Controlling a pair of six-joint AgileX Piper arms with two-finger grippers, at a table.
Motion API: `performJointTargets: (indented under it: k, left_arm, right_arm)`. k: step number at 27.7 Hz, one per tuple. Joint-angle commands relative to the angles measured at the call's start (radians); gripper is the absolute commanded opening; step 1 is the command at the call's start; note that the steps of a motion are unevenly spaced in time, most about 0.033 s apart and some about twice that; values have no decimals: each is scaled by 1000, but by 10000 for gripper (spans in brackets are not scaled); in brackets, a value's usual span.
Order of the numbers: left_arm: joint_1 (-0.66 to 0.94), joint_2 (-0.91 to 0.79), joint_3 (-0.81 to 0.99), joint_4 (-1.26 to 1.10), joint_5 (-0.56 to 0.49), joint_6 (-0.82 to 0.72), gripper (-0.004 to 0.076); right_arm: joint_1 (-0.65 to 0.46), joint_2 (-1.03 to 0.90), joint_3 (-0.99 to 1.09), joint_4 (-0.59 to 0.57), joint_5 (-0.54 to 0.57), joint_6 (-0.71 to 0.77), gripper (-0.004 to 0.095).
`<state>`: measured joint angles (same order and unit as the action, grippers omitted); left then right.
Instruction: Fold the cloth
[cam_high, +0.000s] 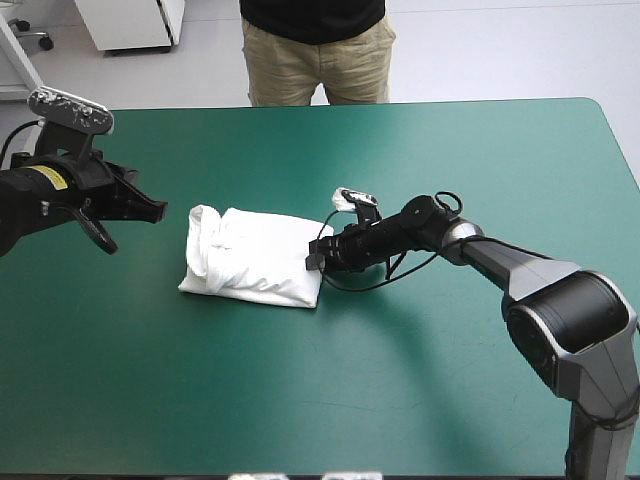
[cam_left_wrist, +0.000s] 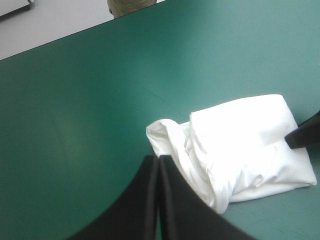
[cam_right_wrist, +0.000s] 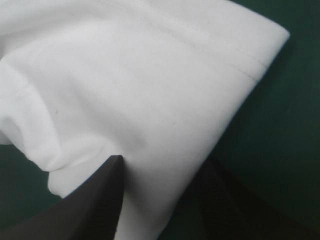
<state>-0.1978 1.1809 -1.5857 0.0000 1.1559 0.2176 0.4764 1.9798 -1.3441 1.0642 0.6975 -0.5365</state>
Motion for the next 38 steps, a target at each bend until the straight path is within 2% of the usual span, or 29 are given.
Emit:
performJointTargets:
  k: [1,5,6,9,14,16,20,28,33,36,38]
  left_arm:
    - [0,-16,-29,-10,-62,-8,-9]
    - [0,-16,-29,-10,-64,-7,-9]
    - [0,-16,-29,-10,-64,-6,-9]
    - [0,-16,-29,-6,-62,-4,-9]
    - [0,-16,-29,-6,-60,-4,-9]
    - [0,-16,-29,-6,-60,-4,-9]
    - [0,-16,-29,-6,-60,-4,-9]
    - [0,-16,-29,-6,-57,-4,-9]
    - [0,-16,-29,-6,-37,-8,-9]
    - [0,-16,-29,-6,-37,-8,-9]
    - [0,-16,-29,-6,-37,-8,-9]
  right_arm:
    - [1,-42,-47,42,23,-30,268]
    - [1,-42,-79,42,19,-80,-1]
    - [1,-42,-88,40,24,-90,-10]
    - [-13,-64,-96,-35,36,-65,-11]
    - [-65,-166,-91,-415,101,142,-16]
    - [-109,-216,-69,-485,117,176,-17]
    - [-283,-346,0,-596,170,210,-17]
    - [-652,-503,139,-980,265,374,-17]
    - [-789,-519,199,-1108,262,436,-17]
    - [-791,-519,231,-1180,243,468,-17]
    - [-791,-519,232,-1229,237,489,20]
